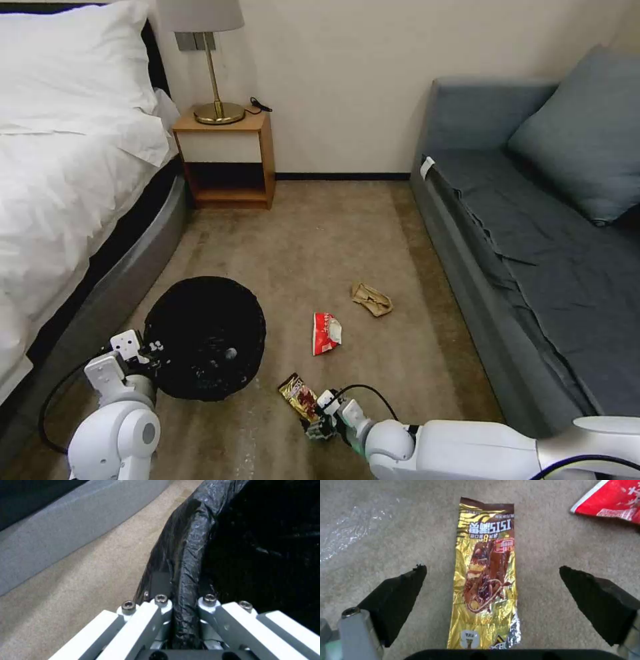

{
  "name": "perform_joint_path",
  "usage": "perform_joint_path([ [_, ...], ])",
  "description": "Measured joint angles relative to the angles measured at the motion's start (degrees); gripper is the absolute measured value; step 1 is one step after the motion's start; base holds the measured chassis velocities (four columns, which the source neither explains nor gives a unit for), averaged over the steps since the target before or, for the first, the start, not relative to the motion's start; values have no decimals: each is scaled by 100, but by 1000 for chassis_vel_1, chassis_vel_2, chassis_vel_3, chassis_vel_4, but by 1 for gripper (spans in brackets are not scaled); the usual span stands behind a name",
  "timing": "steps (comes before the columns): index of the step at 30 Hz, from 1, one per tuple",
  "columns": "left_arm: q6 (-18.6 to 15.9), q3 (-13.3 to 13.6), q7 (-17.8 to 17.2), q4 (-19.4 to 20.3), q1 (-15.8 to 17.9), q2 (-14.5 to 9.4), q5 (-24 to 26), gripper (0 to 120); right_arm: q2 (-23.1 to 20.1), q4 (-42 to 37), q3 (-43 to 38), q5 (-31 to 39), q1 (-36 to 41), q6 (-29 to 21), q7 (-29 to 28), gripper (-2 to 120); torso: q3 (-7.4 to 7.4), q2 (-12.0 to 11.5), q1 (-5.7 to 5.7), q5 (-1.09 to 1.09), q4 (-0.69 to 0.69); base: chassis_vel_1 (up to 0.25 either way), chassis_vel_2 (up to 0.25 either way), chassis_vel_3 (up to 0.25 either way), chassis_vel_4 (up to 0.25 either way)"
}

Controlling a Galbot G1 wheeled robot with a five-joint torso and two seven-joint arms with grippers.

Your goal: Pick up the trash bin, then pick up the garbage on the floor and place it into the trash bin.

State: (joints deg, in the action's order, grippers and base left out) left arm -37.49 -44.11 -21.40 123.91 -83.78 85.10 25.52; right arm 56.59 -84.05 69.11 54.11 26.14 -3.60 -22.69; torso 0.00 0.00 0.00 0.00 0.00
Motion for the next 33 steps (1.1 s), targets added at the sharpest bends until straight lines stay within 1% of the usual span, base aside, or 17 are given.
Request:
perform_joint_path([
  [4,0,-1,0,-26,15,-10,0,3,-56,-151,110,107,-180,-102,68,100,0,0,0,0,0,0,0,0,0],
  [11,-1,13,0,-57,28,-2,0,3,-61,-260,538,316,-669,-217,532,100,0,0,0,0,0,0,0,0,0],
  [14,-1,16,0,-61,31,0,-1,3,-50,-264,635,359,-759,-223,588,100,0,0,0,0,0,0,0,0,0],
  [17,-2,24,0,-66,32,10,-8,3,21,-266,1002,493,-1021,-227,662,100,0,0,0,0,0,0,0,0,0],
  [20,-2,21,1,-68,31,12,-9,3,111,-180,1155,540,-1114,-225,682,100,0,0,0,0,0,0,0,0,0],
  [27,2,10,1,-70,12,16,-9,3,346,76,1373,575,-1147,-199,701,100,0,0,0,0,0,0,0,0,0],
  [33,21,3,7,-72,-1,14,-4,3,457,272,1461,555,-1137,-156,716,100,0,0,0,0,0,0,0,0,0],
])
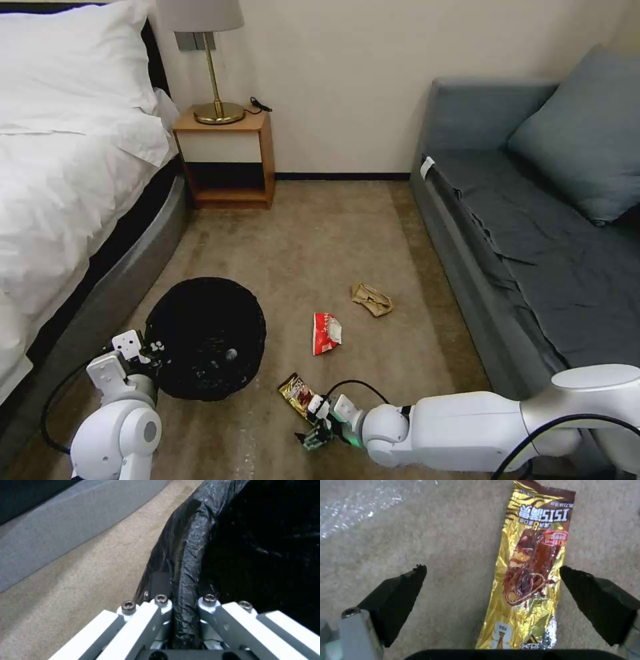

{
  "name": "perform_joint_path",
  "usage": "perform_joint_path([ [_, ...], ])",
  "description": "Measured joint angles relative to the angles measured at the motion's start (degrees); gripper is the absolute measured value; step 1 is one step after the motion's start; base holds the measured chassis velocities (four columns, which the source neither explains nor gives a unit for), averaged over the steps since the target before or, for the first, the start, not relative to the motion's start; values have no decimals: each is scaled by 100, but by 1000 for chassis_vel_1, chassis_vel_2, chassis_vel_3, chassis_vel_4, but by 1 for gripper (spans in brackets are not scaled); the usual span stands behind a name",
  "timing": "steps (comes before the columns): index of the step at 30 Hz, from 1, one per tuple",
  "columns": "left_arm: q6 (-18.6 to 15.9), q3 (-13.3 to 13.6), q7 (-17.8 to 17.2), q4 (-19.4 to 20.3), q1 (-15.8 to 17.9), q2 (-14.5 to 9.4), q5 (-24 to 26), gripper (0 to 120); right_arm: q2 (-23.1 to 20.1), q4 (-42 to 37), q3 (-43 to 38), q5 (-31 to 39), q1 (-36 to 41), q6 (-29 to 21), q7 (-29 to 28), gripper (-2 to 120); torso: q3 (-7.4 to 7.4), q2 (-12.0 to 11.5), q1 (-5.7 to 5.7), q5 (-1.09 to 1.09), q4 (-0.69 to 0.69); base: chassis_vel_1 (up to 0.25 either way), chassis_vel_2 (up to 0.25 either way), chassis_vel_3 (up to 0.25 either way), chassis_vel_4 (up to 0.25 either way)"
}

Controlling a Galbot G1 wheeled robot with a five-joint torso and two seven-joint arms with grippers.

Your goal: Pick up the trash bin, then pick up the garbage on the floor and place it into the trash bin.

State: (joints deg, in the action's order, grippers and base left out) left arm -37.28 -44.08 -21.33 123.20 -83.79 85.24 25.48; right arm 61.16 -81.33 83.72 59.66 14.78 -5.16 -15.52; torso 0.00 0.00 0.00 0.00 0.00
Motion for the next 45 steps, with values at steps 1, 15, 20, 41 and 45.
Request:
perform_joint_path([
  [1,4,-1,2,-2,-1,-1,2,3,26,49,18,-5,4,10,6,100,0,0,0,0,0,0,0,0,0],
  [15,33,10,8,-26,-6,5,11,3,239,536,89,-158,23,127,66,99,0,0,0,0,0,0,0,0,0],
  [20,40,16,11,-37,-7,16,11,3,253,679,91,-192,5,151,112,99,0,0,0,0,0,0,0,0,0],
  [41,44,19,12,-11,-18,50,-3,3,332,1073,111,-305,62,225,236,82,0,0,0,0,0,0,0,0,0],
  [45,47,29,11,-10,-20,58,-9,3,319,1084,112,-308,78,251,238,68,0,0,0,-1,0,0,0,0,0],
])
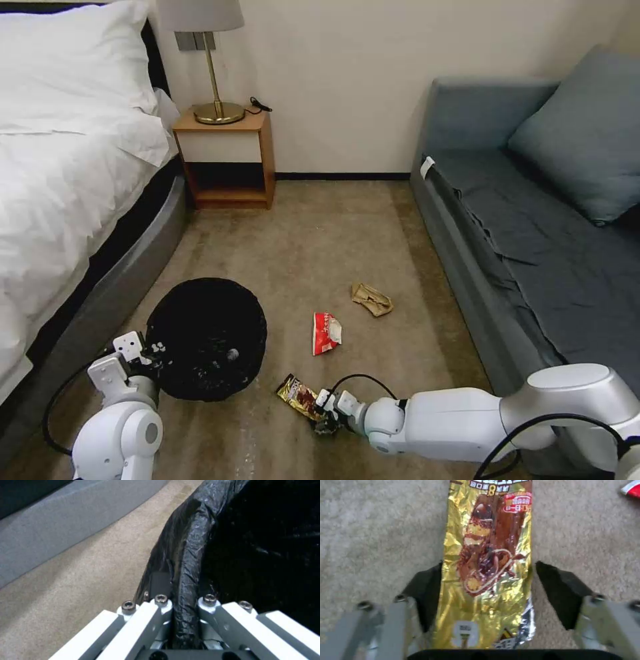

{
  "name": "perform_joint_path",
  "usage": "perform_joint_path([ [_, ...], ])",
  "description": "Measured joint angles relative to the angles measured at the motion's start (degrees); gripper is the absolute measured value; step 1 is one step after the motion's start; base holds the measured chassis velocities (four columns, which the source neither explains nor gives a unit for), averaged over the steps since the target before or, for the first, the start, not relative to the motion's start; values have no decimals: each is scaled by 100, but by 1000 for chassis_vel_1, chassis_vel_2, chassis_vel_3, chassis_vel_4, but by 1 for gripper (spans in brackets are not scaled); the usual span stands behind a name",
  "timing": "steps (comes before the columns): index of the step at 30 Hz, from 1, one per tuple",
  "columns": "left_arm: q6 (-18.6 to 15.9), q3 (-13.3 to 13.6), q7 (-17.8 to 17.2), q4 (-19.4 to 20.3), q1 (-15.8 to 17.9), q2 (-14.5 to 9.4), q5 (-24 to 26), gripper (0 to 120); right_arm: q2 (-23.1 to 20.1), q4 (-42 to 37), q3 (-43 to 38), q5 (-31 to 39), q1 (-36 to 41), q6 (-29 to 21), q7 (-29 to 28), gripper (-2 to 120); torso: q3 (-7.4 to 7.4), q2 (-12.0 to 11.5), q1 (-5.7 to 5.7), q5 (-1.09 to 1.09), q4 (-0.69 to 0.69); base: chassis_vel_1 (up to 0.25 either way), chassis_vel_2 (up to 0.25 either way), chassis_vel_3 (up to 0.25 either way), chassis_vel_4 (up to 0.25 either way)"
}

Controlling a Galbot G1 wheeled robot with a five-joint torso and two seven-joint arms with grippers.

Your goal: Pick up the trash bin, then pick up the garbage on the floor and place it into the trash bin.

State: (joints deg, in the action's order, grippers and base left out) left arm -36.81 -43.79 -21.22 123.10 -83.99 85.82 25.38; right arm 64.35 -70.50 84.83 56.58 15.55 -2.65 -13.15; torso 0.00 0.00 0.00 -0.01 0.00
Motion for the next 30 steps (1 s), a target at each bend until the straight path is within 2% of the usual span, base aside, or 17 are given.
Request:
perform_joint_path([
  [1,0,0,0,0,0,0,0,3,0,0,0,0,0,0,0,68,0,0,0,0,0,0,0,0,0],
  [4,2,1,-1,1,0,2,-3,3,-11,-1,-4,-2,8,13,-2,53,0,0,0,0,0,0,0,0,0],
  [6,2,1,-1,0,-1,2,-3,3,-12,0,-5,-2,10,16,-3,50,0,0,0,0,0,0,0,0,0],
  [10,8,1,-3,-1,-2,1,-8,3,-20,-1,-11,-3,10,33,-15,32,0,0,0,1,0,0,0,0,0],
  [11,8,1,-3,-1,-2,1,-8,3,-20,-1,-11,-3,10,33,-15,32,0,0,0,1,0,0,0,0,0],
  [15,13,4,-3,-17,-2,1,-17,3,-56,-34,-33,-2,4,57,-41,13,0,0,0,1,0,0,0,0,0],
  [16,13,4,-3,-17,-2,1,-17,3,-56,-34,-33,-2,4,57,-41,13,0,0,0,1,0,0,0,0,0],
  [19,14,5,-3,-23,-3,0,-20,3,-101,-68,-59,-2,-1,73,-50,1,0,0,0,1,0,0,0,0,0],
  [30,14,13,-3,-27,8,-6,-23,3,-299,-294,-153,19,-99,93,-127,0,0,0,0,0,0,0,0,0,0],
])
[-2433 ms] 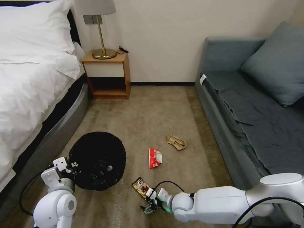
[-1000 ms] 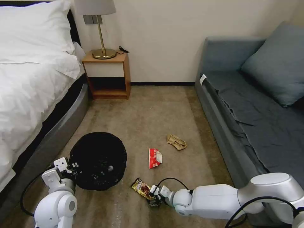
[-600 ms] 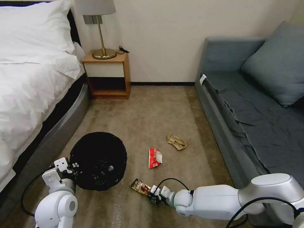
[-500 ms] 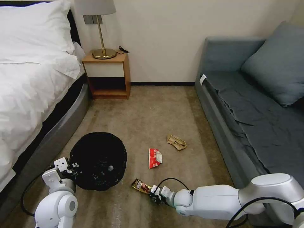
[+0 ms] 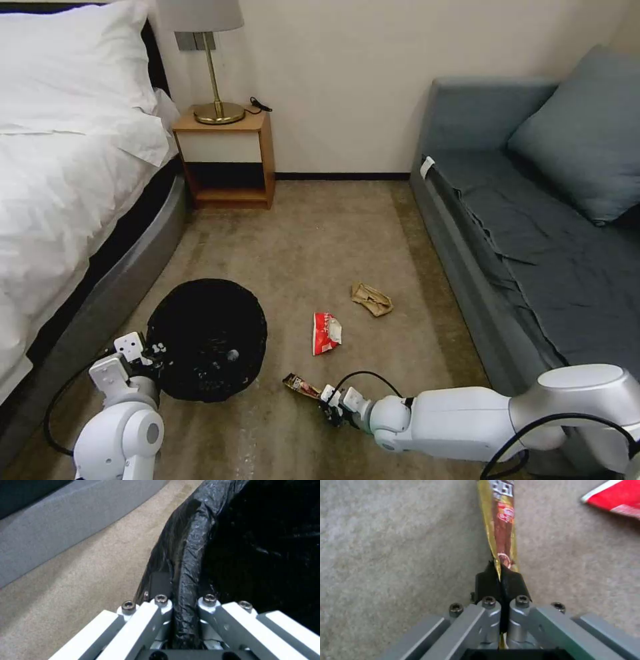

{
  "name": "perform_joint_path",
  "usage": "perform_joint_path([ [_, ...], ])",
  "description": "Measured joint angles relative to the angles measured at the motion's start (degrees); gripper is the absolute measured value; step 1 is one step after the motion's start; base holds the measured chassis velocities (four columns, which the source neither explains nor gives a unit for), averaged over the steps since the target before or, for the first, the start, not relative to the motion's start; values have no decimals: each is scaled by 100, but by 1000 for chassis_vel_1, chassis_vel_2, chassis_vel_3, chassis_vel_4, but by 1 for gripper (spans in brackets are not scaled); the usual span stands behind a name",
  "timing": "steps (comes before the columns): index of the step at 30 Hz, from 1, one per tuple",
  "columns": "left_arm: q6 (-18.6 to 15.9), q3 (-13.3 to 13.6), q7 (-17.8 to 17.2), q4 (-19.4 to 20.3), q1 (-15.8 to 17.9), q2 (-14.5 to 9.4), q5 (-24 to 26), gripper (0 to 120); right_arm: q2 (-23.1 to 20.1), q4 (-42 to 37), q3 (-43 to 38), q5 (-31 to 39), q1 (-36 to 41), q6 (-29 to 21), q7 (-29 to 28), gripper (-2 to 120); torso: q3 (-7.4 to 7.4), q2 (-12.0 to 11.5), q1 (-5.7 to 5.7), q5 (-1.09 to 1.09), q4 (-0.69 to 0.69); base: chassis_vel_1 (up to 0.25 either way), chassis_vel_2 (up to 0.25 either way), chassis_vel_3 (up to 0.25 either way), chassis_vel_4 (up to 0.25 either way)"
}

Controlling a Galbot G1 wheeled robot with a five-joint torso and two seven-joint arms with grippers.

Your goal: Pick up the trash bin, then pick up the garbage on the floor and place it into the trash bin.

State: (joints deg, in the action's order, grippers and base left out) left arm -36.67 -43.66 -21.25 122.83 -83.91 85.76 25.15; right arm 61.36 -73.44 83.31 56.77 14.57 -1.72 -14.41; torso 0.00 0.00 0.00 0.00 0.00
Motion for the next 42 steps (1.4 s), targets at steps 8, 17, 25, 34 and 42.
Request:
perform_joint_path([
  [8,-10,27,-4,31,31,-13,-3,3,-658,-608,-533,2,-146,-35,-122,0,0,0,0,0,0,0,0,0,0],
  [17,-43,97,-13,72,-12,-94,-5,3,-1891,-1802,-2323,-58,-110,-73,-227,0,0,0,0,-1,2,0,0,0,0],
  [25,-60,199,-13,113,-25,-88,-4,3,-2289,-3414,-3904,360,65,-337,-609,0,0,1,0,5,2,0,0,0,0],
  [34,-80,296,-15,193,-3,-14,-4,3,-1132,-3948,-3222,808,-175,-409,-1421,0,0,1,0,2,-4,0,0,0,0],
  [42,-101,288,-14,247,21,20,25,3,-174,-3298,-2220,814,-298,-424,-1735,0,0,0,0,2,0,0,0,0,0],
])
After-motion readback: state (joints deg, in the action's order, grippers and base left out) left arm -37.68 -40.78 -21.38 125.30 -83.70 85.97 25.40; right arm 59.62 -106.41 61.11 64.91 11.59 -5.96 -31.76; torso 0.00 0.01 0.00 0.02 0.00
